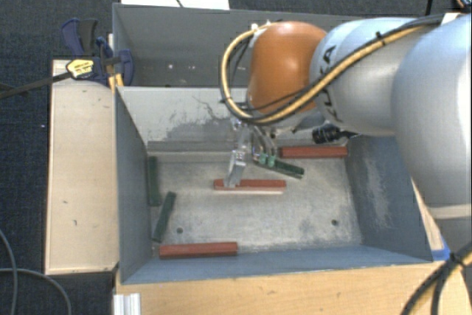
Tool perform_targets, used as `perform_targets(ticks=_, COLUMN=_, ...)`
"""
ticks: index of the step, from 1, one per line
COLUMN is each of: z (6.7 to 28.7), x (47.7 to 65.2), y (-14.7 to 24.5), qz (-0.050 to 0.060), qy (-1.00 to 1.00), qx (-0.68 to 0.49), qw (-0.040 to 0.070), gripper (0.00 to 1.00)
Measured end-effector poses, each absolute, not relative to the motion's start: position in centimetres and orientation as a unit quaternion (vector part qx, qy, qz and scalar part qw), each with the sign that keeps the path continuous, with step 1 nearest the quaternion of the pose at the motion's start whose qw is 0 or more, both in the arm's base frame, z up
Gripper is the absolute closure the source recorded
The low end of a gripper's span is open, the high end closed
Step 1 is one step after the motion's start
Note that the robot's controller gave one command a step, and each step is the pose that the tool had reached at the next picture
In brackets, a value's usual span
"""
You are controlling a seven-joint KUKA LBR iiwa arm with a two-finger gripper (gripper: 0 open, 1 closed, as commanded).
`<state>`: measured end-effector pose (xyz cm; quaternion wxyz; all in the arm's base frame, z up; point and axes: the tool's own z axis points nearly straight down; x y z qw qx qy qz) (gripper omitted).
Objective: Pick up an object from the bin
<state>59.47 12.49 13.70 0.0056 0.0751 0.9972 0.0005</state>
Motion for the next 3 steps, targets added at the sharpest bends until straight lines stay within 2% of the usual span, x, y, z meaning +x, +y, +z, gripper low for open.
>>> perform_targets(ticks=1, z=6.9, x=55.9, y=4.4, qz=-0.001, qy=1.000, qx=-0.012, qw=0.000, gripper=0.00)
perform_targets(ticks=2, z=7.1, x=56.0, y=4.8, qz=0.001, qy=1.000, qx=-0.011, qw=0.001, gripper=1.00)
perform_targets(ticks=3, z=22.1, x=54.7, y=4.2, qz=0.000, qy=0.999, qx=-0.033, qw=0.005, gripper=1.00)
